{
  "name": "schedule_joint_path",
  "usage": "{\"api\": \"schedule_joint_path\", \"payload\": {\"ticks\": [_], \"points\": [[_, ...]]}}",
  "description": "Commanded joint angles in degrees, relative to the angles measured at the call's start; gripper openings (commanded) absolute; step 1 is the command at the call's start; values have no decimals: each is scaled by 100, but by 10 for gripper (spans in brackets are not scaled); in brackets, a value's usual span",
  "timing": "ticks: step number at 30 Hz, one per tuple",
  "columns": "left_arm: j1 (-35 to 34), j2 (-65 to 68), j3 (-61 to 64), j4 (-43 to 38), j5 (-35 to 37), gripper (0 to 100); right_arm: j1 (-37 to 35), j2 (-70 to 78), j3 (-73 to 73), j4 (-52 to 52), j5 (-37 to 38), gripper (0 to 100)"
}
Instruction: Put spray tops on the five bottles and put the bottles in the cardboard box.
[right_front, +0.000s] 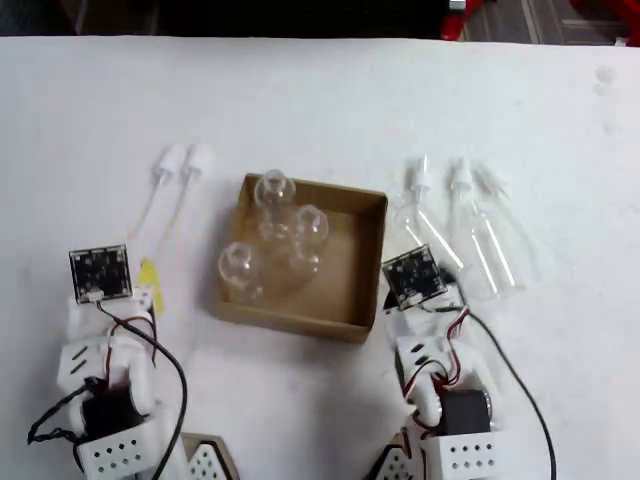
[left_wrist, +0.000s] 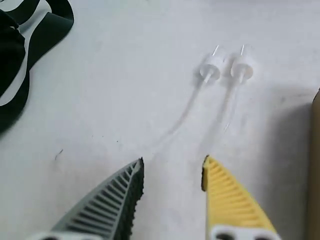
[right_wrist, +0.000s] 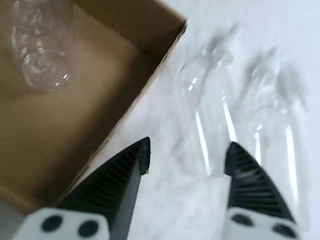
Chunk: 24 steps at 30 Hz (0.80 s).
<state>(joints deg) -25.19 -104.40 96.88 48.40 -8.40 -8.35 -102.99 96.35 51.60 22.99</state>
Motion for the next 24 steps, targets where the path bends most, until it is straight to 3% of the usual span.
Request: {"api": "schedule_joint_path", "payload": {"ticks": [1,5,9,12,16,24], "points": [[-57,-48,0,-53,-70,180,242,-40,44,-866,659,330],[-48,-48,9,-53,-70,180,338,-40,44,-470,668,242],[-40,-48,9,-44,-70,180,338,-40,44,-92,695,8],[-40,-48,9,-44,-70,180,382,-40,44,-242,659,69],[-40,-48,9,-44,-70,180,629,-31,-88,-400,659,9],[-40,-48,9,-44,-70,180,611,321,-1116,154,167,15]]}}
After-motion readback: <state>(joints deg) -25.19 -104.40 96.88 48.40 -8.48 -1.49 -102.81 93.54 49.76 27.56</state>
